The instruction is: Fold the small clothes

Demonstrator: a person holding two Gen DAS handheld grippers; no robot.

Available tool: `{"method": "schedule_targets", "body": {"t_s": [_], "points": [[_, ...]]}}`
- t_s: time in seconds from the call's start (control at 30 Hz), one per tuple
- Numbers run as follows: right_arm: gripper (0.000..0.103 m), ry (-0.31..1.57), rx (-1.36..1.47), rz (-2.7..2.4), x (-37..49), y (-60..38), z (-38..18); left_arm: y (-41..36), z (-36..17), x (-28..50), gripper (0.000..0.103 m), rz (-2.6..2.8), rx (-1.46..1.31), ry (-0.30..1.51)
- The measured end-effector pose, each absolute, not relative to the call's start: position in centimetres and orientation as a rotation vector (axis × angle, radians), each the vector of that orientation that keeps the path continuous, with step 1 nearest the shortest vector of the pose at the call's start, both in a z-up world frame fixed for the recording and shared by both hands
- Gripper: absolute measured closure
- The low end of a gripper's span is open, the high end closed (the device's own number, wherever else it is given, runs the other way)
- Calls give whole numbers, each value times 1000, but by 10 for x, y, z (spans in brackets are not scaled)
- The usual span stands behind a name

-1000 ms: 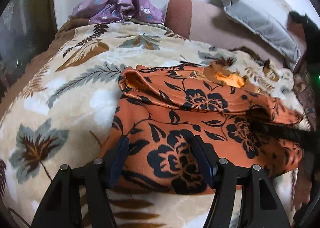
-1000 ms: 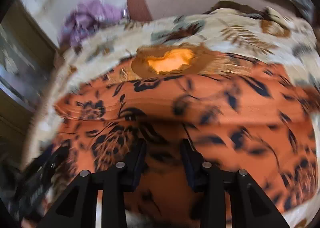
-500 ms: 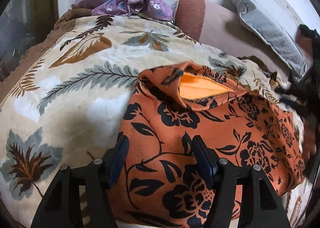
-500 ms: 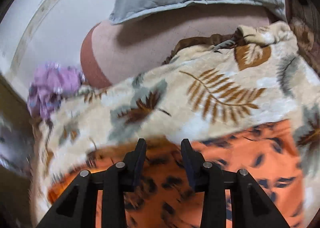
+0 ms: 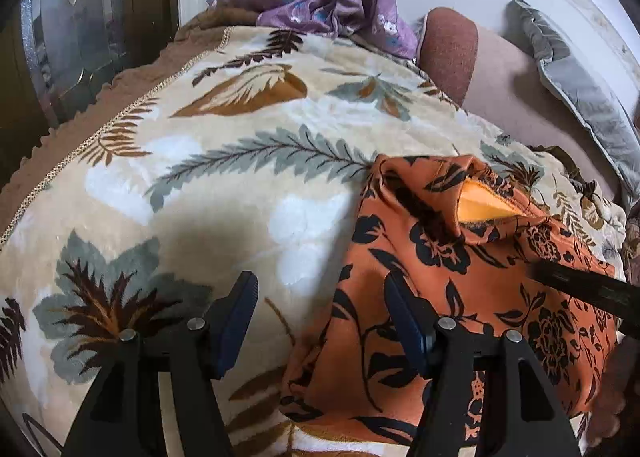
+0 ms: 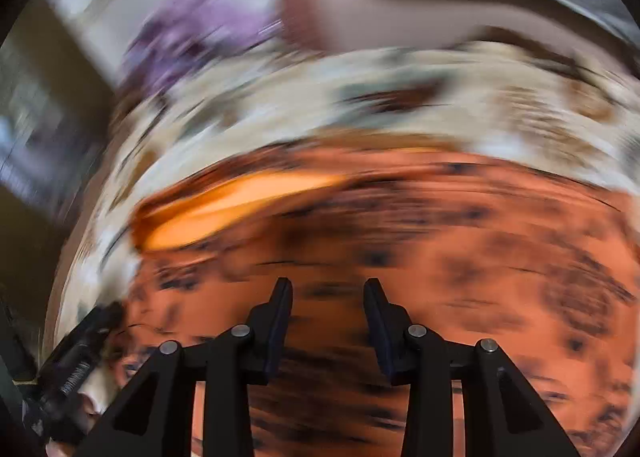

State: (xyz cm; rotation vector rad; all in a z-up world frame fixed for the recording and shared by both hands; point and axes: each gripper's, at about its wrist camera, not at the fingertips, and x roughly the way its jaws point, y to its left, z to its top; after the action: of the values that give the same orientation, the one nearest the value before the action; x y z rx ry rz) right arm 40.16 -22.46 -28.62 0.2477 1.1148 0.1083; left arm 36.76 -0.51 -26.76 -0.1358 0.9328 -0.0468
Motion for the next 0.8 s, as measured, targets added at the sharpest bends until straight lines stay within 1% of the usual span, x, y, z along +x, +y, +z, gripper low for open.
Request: {"method": "schedule_targets", "body": {"t_s": [0.07, 0.13, 0.2, 0.3, 0.37, 0.47, 0.63, 0.8], "points": [[62, 1124, 203, 127, 431, -193, -299, -6, -269, 369, 37, -54, -126, 938], [63, 1118, 236, 85, 457, -186, -308, -10, -270, 371, 37, -54, -105, 935], [62, 1053, 329, 30, 480, -196, -307, -13, -270, 372, 37, -64, -81, 934], [62, 924, 431, -36, 482, -218, -294, -16, -267, 372, 37, -70, -53, 919], [62, 862, 469, -78, 471, -241, -280, -16, -265, 373, 37, -66, -52, 906], [62, 836, 462, -140, 444, -273, -264, -18, -263, 374, 37, -67, -53, 898], [62, 873, 472, -250, 364, -346, -243, -32, -257, 365, 37, -98, -20, 867], [62, 937, 537, -342, 277, -401, -246, -50, -251, 349, 37, -130, 33, 842]]}}
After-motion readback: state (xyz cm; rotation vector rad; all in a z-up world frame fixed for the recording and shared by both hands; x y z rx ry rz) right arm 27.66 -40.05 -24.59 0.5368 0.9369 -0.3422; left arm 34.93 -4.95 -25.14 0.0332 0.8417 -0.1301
